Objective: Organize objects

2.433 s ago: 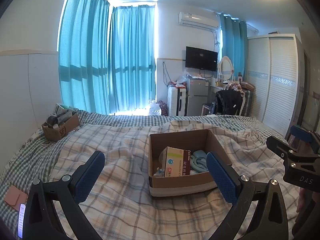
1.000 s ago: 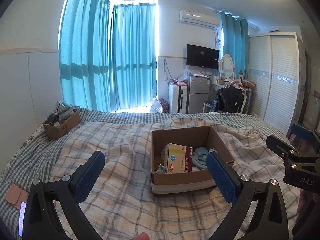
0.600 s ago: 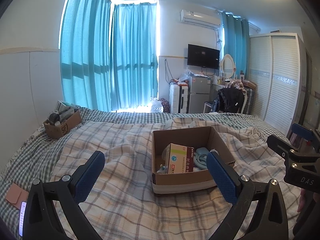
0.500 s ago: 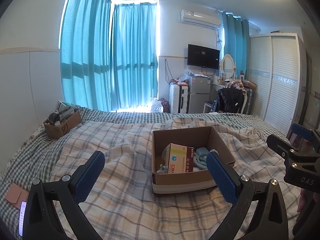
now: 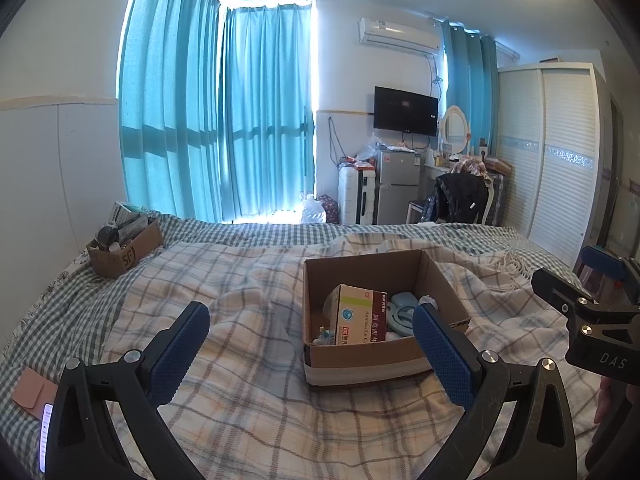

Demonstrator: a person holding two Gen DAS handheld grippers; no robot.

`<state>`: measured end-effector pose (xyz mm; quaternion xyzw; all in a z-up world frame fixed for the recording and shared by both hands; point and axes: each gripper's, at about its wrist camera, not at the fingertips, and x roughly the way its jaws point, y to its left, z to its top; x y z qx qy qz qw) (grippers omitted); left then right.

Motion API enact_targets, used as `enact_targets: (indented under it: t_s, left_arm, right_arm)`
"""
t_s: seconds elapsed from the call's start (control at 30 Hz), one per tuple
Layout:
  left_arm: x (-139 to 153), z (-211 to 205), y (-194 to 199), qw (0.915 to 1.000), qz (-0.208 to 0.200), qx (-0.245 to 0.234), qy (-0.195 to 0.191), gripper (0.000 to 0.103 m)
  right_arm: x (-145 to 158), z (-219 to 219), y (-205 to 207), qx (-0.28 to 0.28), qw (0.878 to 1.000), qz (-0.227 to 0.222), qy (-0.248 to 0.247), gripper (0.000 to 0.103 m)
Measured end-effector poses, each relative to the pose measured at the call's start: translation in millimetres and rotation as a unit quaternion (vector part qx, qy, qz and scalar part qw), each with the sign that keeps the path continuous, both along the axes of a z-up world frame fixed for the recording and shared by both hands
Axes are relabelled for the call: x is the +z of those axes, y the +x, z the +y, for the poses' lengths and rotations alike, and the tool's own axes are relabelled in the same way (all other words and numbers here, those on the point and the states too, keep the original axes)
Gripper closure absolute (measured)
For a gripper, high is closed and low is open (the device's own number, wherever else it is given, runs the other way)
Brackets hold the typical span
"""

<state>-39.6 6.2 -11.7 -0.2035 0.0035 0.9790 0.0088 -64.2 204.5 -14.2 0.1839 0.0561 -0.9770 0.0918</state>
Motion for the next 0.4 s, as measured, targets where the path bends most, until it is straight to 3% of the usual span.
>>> enact_targets:
  t_s: [0.4]
  left_arm:
    - [0.0,3.9,0.9,1.0000,-0.001,0.000,-0.002,0.000]
  right_arm:
    - [0.7,1.5,0.3,-0.001,1.000,0.002,-0.002,0.000]
